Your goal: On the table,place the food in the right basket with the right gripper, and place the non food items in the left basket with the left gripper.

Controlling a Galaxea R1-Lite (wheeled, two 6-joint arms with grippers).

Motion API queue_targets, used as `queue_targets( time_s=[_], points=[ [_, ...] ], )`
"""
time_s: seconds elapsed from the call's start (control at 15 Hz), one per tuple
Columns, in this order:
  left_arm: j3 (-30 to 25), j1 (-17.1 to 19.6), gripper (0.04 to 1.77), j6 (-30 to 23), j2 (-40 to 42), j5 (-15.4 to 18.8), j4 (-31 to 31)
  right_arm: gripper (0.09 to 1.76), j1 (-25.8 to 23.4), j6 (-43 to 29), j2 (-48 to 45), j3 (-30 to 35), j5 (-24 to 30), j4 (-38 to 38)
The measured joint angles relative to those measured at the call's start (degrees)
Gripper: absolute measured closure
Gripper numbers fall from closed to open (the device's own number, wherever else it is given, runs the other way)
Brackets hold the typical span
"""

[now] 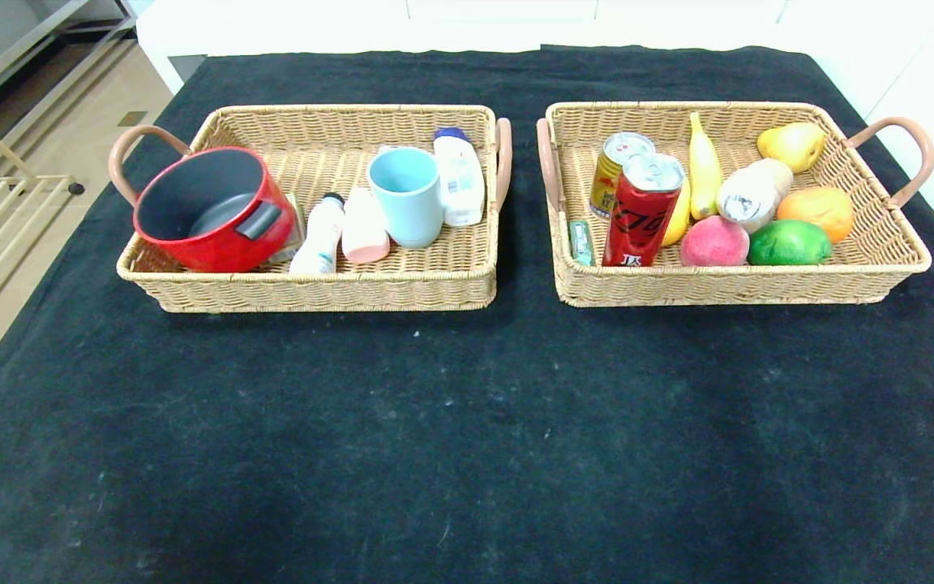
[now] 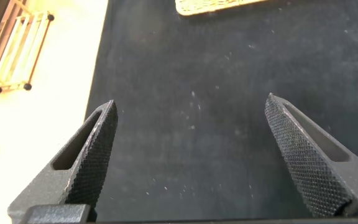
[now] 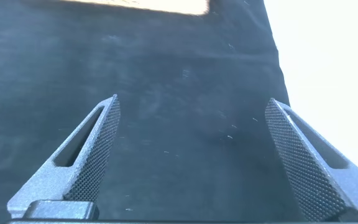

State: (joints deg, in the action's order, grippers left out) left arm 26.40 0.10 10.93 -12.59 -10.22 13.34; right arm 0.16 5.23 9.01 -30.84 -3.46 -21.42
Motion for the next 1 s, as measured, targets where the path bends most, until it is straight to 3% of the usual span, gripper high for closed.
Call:
queue_targets(
  time_s=[0.2,0.4,0.53,0.8,1.0],
  points=[
    [-2.8,0.4,0.09,-2.6,4.0,0.7,-0.7,0.15,-0.2,-0.2,-3.8,1.5,4.2,0.5],
    [-5.3,0.1,0.09,-4.4,8.5,6.4,-0.9,0.15,-0.2,-0.2,-7.2,5.9,5.7,2.3],
    [-7.8,0.0,0.09,-5.6,10.9,8.6,-1.9,0.15,-0.1,-0.2,-8.3,10.4,5.5,9.3],
    [-15.1,0.0,0.09,-7.0,12.4,9.1,-14.7,0.15,-0.1,0.2,-9.0,23.1,3.0,26.3],
    [-22.4,0.0,0.09,-6.9,12.6,9.0,-20.5,0.15,-0.2,0.4,-9.0,29.2,2.0,29.8]
  ],
)
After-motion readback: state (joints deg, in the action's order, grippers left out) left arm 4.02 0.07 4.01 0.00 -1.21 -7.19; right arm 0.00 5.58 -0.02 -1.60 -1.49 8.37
